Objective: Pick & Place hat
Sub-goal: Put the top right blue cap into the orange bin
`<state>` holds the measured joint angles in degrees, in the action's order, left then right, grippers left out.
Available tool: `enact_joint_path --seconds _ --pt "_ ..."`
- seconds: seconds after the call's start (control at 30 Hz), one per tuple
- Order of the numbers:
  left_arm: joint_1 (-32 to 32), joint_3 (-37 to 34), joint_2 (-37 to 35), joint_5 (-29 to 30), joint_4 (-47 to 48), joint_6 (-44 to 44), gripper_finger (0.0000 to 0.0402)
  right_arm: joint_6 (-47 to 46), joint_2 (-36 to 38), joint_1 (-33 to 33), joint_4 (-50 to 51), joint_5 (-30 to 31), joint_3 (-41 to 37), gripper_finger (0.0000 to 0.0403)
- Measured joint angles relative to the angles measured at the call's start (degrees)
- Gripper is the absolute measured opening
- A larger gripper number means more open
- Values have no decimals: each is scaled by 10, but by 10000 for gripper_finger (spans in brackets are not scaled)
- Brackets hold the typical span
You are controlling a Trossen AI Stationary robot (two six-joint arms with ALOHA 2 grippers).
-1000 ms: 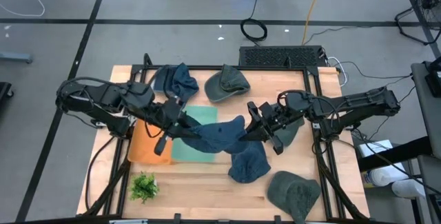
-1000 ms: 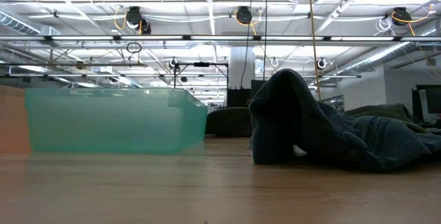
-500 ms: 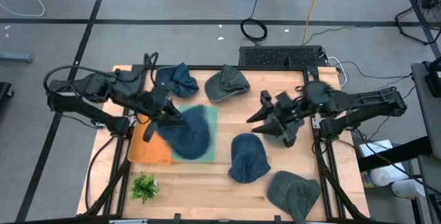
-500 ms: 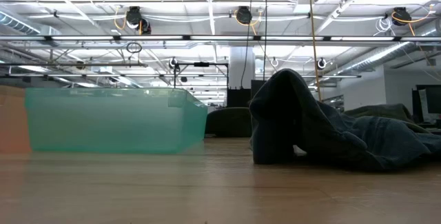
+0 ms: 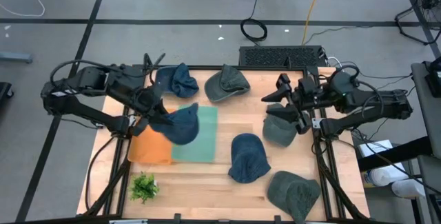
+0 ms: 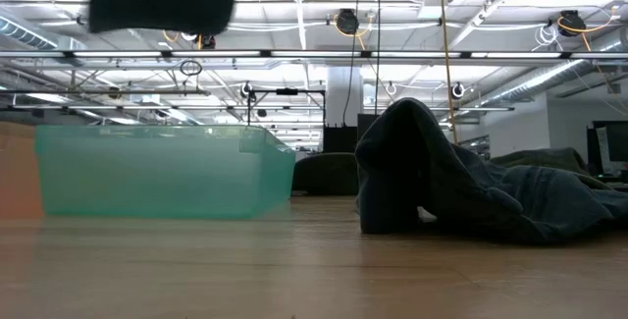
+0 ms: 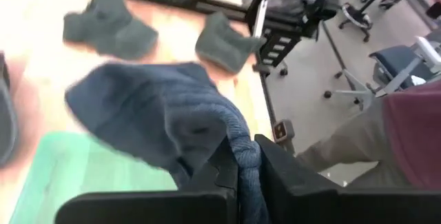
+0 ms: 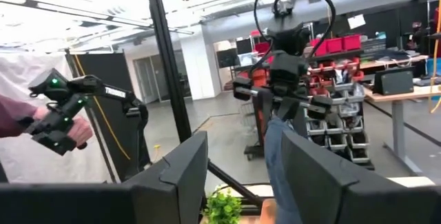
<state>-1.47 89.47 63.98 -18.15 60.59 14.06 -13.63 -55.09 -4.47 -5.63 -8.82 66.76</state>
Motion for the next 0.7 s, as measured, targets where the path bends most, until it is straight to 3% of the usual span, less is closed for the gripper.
enact_joint_path --seconds 0.33,0.7 --pt "-6 0 -3 8 142 18 23 15 -9 0 4 -2 0 173" --pt "-59 -17 -59 79 174 37 23 14 -14 0 3 7 0 173"
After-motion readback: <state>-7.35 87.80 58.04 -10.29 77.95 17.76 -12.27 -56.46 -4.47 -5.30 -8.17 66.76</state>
